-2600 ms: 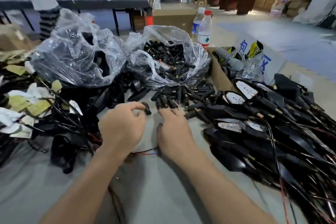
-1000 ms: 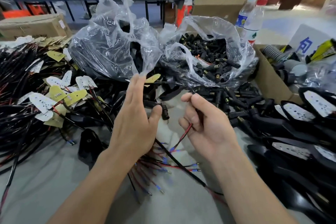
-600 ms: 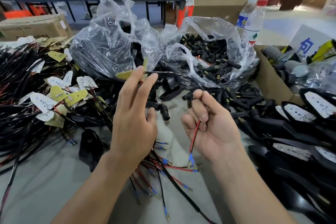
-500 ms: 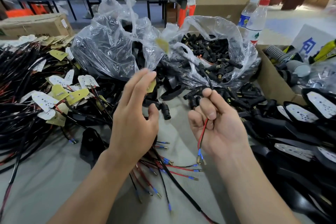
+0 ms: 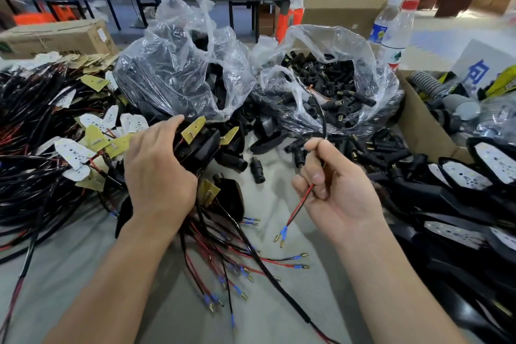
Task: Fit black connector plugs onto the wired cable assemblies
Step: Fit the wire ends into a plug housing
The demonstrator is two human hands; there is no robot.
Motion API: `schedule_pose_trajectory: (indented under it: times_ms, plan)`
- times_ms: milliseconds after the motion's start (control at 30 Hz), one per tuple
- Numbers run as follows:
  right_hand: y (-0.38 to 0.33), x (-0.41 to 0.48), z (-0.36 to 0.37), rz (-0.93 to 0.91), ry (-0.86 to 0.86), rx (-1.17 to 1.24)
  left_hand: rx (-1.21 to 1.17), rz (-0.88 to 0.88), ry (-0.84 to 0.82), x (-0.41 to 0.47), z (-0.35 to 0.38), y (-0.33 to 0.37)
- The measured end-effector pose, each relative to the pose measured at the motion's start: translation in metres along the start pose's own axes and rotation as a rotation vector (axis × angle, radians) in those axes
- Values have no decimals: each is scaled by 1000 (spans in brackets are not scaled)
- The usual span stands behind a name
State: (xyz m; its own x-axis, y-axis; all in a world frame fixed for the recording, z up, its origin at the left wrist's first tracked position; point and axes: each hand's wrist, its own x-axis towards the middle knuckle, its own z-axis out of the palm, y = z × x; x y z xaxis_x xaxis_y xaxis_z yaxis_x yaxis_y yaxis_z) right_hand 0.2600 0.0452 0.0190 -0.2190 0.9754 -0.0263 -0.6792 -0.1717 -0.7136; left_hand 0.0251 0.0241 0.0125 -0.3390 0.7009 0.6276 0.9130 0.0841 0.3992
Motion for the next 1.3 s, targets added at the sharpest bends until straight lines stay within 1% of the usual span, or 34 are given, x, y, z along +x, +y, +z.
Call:
schedule_pose_trajectory:
  times_ms: [67,100,167,200,267,300,333,367,467,500,533,600,667,733,800,867,967,1033,1167,1300]
  plan:
    - [2,0,0,-4,5,-52,-77,84,-32,-1,0,5]
    - [3,0,0,-2,8,-78,-142,136,-99,-1,0,9]
    - [4,0,-1,10,22,-112,-251,193,-325,-4,0,18]
    - [4,0,-2,13,33,-122,-267,209,-446,-5,1,20]
    - [3,0,-3,20,53,-135,-170,225,-623,-10,7,22]
    - [1,0,-3,23,56,-137,-107,214,-661,-12,9,21]
    - [0,0,-2,26,57,-134,-66,195,-650,-12,10,21]
    - [-1,0,-2,26,57,-124,-51,182,-594,-12,10,22]
    - [-3,-1,-2,0,9,-66,-128,178,-248,-12,5,26]
    - [-4,-1,-2,-10,-36,-43,-197,141,-156,-12,4,29]
    - [-5,-2,-2,-13,-87,-26,-279,80,-111,-13,3,32]
    - [-6,-3,-2,-5,-157,-41,-414,-41,-131,-18,7,41]
    - [-5,-3,-1,-28,-163,-145,-479,-111,-225,-25,14,46]
    - [-4,-4,1,-123,-144,-318,-491,-135,-309,-32,19,48]
    - [-5,-5,3,-252,-108,-543,-487,-153,-360,-37,21,48]
    - [-7,-6,5,-368,-74,-662,-480,-183,-392,-39,23,48]
    - [-6,-7,7,-494,27,-627,-479,-187,-387,-39,23,48]
    - [-2,-6,7,-524,94,-640,-509,-193,-379,-38,22,48]
    - [2,-4,4,-478,172,-597,-585,-201,-363,-39,21,50]
    - [2,-3,4,-359,137,-527,-658,-194,-340,-40,18,52]
